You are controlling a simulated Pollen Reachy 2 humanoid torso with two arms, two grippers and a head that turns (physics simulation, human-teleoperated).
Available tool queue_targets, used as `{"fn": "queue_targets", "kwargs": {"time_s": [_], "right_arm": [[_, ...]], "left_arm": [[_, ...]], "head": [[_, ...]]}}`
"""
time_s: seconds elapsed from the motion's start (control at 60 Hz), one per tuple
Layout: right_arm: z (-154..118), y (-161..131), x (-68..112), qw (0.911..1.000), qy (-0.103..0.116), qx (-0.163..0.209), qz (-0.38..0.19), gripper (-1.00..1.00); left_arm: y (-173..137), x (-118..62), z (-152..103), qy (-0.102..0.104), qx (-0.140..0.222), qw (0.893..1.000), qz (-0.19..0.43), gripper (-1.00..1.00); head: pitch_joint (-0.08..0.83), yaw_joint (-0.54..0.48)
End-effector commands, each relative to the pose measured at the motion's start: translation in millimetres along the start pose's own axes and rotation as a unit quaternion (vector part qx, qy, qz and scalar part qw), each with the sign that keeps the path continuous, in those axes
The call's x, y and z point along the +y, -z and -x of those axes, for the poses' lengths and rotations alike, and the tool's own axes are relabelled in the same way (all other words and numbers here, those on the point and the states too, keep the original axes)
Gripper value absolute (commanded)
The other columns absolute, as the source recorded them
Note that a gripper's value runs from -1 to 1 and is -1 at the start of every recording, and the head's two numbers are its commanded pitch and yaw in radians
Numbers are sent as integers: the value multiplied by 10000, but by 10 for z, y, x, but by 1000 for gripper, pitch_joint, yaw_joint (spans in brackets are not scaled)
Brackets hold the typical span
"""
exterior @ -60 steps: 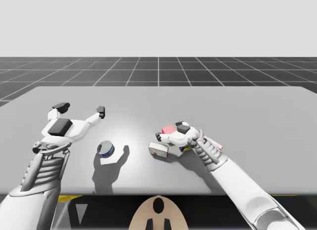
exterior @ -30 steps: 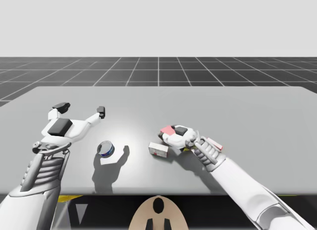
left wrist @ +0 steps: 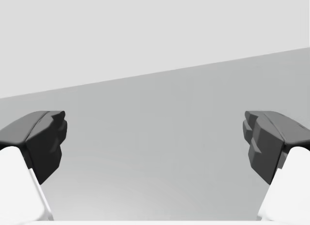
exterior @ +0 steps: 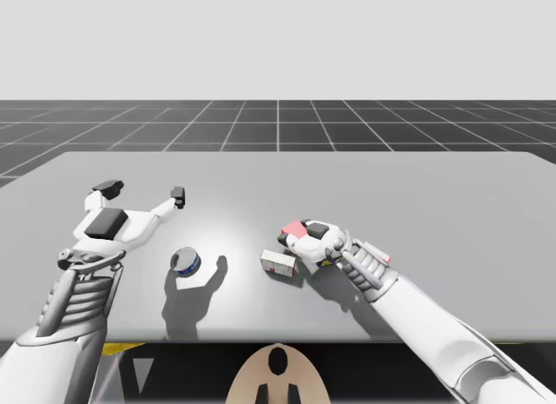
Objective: Find the red cube and pick it up.
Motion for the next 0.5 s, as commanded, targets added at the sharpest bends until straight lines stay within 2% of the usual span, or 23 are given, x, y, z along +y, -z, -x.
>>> {"fn": "queue_targets", "kwargs": {"time_s": [0.017, 0.183, 0.333, 0.5], "right_arm": [[182, 43, -27, 9828, 48, 1413, 1190, 1000], [-8, -122, -75, 9860, 83, 1148, 1203, 1000], [-380, -425, -115, 9903, 121, 686, 1202, 1000], [-746, -756, -137, 9913, 62, 210, 1297, 1000]], "left_arm": [[-3, -8, 2, 4, 3, 10000, -3, -1000], [-7, -7, 3, 3, 4, 10000, -16, -1000], [-6, 1, 1, -9, 4, 10000, -29, -1000], [-4, 12, -2, -16, 3, 10000, -43, -1000]], "head": [[363, -102], [321, -102], [311, -111], [304, -117]]}}
